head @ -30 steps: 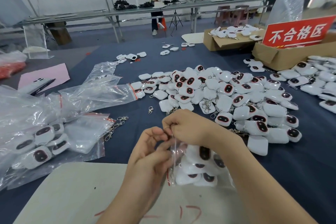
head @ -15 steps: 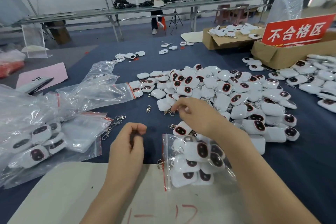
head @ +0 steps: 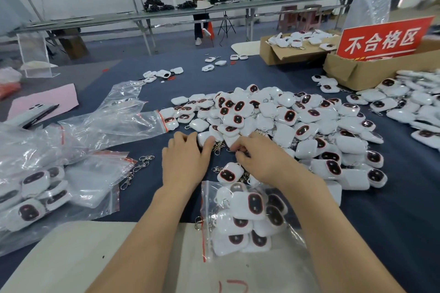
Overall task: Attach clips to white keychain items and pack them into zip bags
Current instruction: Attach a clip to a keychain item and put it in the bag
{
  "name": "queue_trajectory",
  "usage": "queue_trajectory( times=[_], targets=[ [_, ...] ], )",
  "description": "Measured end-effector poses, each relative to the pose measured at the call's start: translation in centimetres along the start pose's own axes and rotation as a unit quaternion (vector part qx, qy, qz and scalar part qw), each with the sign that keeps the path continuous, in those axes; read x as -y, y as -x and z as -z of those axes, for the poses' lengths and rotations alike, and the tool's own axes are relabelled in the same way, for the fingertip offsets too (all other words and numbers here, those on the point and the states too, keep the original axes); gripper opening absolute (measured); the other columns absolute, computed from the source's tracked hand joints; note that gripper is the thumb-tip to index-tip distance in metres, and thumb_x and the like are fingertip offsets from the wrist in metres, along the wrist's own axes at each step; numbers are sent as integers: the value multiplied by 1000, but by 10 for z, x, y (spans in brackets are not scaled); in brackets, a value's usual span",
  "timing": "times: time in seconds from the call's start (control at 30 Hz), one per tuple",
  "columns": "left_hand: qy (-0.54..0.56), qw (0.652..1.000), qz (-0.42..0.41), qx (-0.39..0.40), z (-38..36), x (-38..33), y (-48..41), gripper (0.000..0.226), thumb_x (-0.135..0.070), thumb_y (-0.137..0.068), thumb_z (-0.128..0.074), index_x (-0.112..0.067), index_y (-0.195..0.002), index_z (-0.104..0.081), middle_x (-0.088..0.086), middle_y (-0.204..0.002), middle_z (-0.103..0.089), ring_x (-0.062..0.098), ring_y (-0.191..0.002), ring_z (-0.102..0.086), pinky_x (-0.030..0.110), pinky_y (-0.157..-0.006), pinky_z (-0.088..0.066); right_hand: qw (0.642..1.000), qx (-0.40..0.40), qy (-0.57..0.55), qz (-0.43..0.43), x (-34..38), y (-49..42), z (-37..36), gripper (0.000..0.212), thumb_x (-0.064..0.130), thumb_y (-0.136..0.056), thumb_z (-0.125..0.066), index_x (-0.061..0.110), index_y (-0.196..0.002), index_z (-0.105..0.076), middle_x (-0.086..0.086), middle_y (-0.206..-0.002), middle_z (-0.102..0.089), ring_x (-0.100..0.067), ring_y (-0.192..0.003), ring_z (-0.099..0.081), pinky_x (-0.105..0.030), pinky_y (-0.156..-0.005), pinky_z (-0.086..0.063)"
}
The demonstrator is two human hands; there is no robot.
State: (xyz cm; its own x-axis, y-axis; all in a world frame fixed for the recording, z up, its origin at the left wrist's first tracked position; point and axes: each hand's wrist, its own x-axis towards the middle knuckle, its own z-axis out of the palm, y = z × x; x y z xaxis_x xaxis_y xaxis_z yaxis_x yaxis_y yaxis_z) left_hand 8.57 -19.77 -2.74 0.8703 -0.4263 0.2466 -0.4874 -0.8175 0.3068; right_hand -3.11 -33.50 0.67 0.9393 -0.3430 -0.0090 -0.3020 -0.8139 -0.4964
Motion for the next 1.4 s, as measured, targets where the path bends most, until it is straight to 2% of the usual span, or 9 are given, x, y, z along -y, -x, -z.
queue_trajectory(
  times=[0.2,0.4,0.5,0.63,0.73,0.93,1.07,1.23,1.4],
  targets=[
    [207,978,18,-11,2,10,2,35,-48,-90,-65,-32,-117,-50,-10,-110,-61,17,-104,-59,43,-94,-46,1000,-6,3,8,-3,0,-1,33,23,-103,-44,26,-131,-61,-3,-125,-51,-20,-119,-50,-36,-104,-43],
    [382,921,-41,-56,14,10,26,32,-16,-94,-65,-37,-118,-59,-9,-103,-59,1,-88,-60,7,-74,-44,999,-13,-18,33,0,0,1,32,22,-103,-43,23,-129,-62,3,-114,-57,-14,-100,-57,-28,-87,-48],
    [389,912,-92,-95,16,9,43,36,-15,-97,-64,-38,-124,-64,-17,-107,-51,4,-97,-59,9,-81,-46,993,-13,-101,54,10,1,3,27,29,-104,-46,25,-119,-68,9,-105,-68,-7,-86,-58,-13,-71,-42],
    [332,923,-149,-125,17,7,53,52,-5,-93,-66,-40,-131,-61,-18,-106,-42,11,-103,-53,15,-81,-49,935,75,-336,84,24,3,3,31,46,-102,-48,29,-107,-73,5,-103,-75,-10,-98,-69,-32,-89,-57],
    [315,925,-161,-139,17,6,50,55,-5,-91,-69,-35,-136,-58,-17,-106,-42,10,-105,-50,8,-85,-43,890,75,-443,76,26,3,-4,26,33,-103,-53,18,-109,-74,-10,-107,-75,-19,-93,-70,-34,-92,-58],
    [358,912,-185,-76,17,1,53,43,-21,-96,-64,-33,-136,-56,-17,-110,-55,11,-111,-53,8,-91,-39,847,47,-529,36,17,0,-14,22,14,-105,-50,12,-111,-71,1,-86,-74,-12,-79,-70,-27,-77,-60],
    [474,878,-46,-56,23,0,48,24,-21,-99,-63,-32,-120,-64,-7,-106,-66,2,-93,-62,8,-77,-45,829,32,-557,37,14,-2,-20,21,16,-104,-51,19,-111,-71,-5,-97,-76,-17,-87,-71,-25,-75,-59],
    [511,859,-29,1,27,1,47,14,-23,-100,-61,-28,-110,-71,-15,-96,-74,0,-85,-66,9,-73,-47,841,32,-536,71,14,-1,-22,28,12,-104,-50,30,-109,-72,3,-97,-76,-10,-89,-72,-24,-77,-59],
    [524,851,-11,31,24,5,45,10,-24,-99,-63,-29,-102,-71,-3,-91,-74,13,-81,-66,30,-80,-56,850,26,-522,70,14,-1,-23,31,6,-103,-51,28,-114,-70,-11,-120,-70,-16,-102,-69,-26,-81,-59]
  ],
)
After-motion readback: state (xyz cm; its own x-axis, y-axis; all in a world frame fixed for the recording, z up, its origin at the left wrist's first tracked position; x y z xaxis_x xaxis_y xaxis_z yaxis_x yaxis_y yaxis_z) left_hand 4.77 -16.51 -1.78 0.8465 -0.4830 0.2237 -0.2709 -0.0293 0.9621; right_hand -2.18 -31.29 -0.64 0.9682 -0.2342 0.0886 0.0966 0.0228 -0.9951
